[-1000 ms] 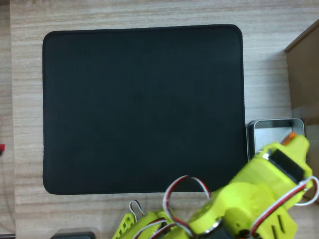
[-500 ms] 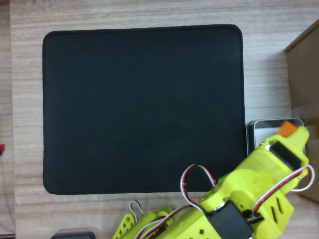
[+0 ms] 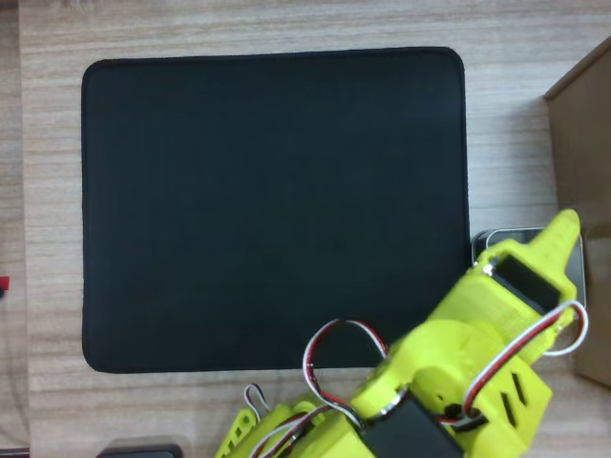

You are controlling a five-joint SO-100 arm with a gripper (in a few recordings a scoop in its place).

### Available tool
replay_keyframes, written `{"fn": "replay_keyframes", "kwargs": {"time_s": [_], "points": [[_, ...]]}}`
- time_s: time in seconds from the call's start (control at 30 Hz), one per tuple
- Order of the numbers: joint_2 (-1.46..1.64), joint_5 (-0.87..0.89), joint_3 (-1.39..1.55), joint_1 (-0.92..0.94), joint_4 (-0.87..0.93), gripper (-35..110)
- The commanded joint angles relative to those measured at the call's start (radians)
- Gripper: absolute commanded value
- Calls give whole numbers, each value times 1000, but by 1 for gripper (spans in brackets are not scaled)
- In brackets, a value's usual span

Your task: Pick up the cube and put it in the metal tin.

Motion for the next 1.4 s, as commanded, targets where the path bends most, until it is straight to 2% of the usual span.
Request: {"fn": "replay_keyframes", "kwargs": {"time_s": [0.0, 0.17, 0.37, 0.53, 0.7, 1.07, 1.37], "points": [[35, 3, -69, -15, 43, 18], [91, 15, -144, -123, 155, 14], [169, 14, -184, -262, 272, 1], [259, 29, -169, -393, 354, 0], [325, 8, -20, -563, 353, 0], [620, 29, 373, -755, 140, 0], [798, 17, 529, -772, 143, 0]]}}
